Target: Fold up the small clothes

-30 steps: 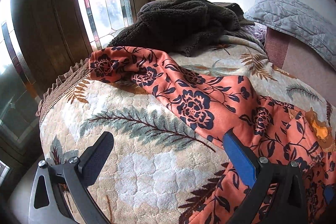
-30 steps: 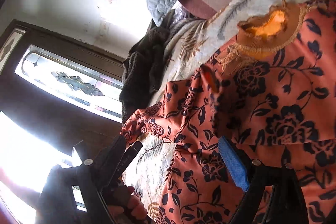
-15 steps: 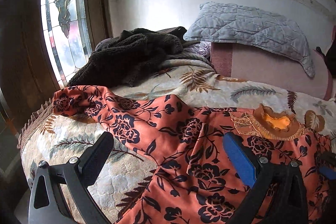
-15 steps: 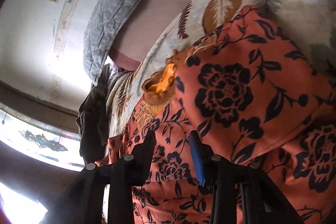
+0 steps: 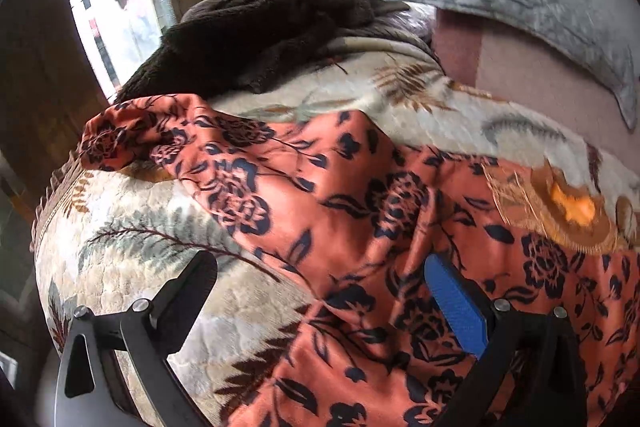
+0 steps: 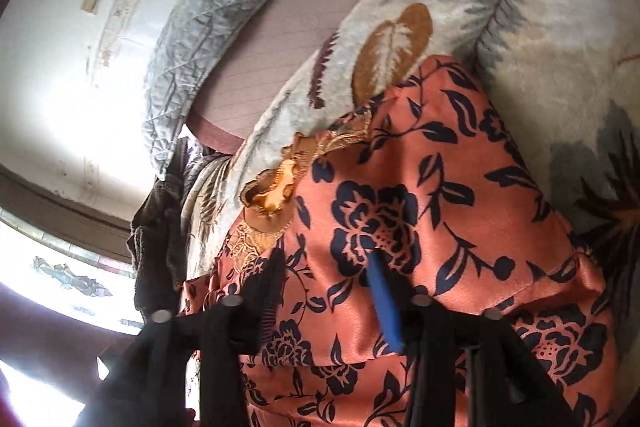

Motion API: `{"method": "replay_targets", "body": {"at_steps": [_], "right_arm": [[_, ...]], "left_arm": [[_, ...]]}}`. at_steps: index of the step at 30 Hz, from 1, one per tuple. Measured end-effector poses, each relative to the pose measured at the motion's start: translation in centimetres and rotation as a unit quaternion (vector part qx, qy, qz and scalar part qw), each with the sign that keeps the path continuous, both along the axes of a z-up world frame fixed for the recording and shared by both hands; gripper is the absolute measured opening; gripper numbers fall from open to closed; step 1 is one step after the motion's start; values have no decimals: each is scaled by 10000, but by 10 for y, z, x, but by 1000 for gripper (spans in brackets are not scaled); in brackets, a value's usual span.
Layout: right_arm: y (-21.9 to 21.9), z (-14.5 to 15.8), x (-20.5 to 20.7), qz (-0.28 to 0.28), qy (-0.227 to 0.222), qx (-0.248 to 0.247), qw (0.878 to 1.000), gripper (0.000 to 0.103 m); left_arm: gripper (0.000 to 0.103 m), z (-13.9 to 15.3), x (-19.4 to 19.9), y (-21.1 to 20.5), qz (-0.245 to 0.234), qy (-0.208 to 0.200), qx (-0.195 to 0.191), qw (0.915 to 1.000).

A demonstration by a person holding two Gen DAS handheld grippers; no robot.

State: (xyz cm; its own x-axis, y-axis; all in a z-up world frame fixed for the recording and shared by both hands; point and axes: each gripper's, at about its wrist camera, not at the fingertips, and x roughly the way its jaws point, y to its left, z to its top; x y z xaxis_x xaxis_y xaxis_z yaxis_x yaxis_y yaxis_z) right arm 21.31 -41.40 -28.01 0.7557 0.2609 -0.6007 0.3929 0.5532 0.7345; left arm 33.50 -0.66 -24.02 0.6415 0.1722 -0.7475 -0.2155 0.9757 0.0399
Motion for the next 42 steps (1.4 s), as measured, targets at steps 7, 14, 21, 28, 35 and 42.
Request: {"method": "replay_targets", "body": {"at_steps": [7, 14, 21, 28, 35, 42], "right_arm": [[31, 17, 1, 337, -184, -432, 9983, 75], [58, 21, 12, 687, -264, -687, 9949, 75], [72, 14, 24, 858, -207, -738, 9934, 75], [83, 12, 35, 1042, -126, -985, 9896, 75], [78, 18, 30, 875, -204, -1095, 9899, 75], [70, 40, 15, 626, -564, -978, 9916, 75]], "left_arm": [[103, -5, 25, 152, 1654, -101, -873, 9823], [103, -24, 31, 263, 2612, -296, -1973, 9444], [103, -21, 35, 320, 2994, -726, -2102, 9279], [89, -26, 62, 331, 2612, -821, -1990, 9410], [5, 3, 68, 295, 1725, -970, -2129, 9568], [5, 137, 13, 172, -480, -1774, -2644, 9467]]}}
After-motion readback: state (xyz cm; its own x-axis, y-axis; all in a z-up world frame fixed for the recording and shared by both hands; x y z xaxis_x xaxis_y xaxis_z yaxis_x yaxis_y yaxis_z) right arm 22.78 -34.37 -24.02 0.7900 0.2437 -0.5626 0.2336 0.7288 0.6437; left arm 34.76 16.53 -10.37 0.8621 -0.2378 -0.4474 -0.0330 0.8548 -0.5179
